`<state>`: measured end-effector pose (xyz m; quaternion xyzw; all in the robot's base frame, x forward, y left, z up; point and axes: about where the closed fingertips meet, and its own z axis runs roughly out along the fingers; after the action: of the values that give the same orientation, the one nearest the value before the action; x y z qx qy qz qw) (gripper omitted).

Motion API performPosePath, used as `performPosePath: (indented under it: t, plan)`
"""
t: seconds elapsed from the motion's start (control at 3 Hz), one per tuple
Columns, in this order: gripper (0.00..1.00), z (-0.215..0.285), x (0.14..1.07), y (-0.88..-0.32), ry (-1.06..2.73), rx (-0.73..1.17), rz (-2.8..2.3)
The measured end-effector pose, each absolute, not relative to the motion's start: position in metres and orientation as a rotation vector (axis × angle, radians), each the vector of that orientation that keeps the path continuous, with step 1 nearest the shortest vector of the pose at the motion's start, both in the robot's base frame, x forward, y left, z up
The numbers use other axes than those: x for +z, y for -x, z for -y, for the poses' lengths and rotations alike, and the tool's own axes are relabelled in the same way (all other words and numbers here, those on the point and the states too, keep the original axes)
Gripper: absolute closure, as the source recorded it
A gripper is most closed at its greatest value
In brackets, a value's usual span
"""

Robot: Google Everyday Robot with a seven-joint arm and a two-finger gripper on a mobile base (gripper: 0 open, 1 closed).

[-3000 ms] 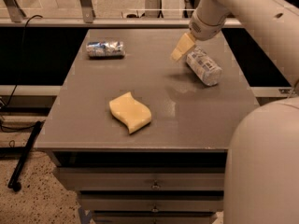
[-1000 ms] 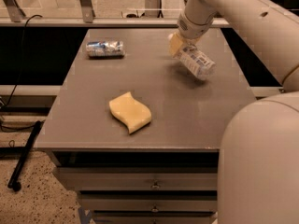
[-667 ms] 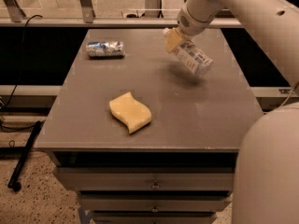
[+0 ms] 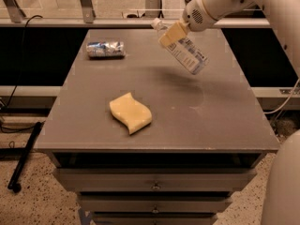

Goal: Place blue plastic bottle upright

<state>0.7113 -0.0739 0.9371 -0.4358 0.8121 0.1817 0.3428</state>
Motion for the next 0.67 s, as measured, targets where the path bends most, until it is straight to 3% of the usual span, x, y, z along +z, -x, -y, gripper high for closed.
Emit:
performPosePath:
  t: [0.67]
  plan:
    - [1.0,0.083,0.966,-0.674,1.216,0.813,-1.679]
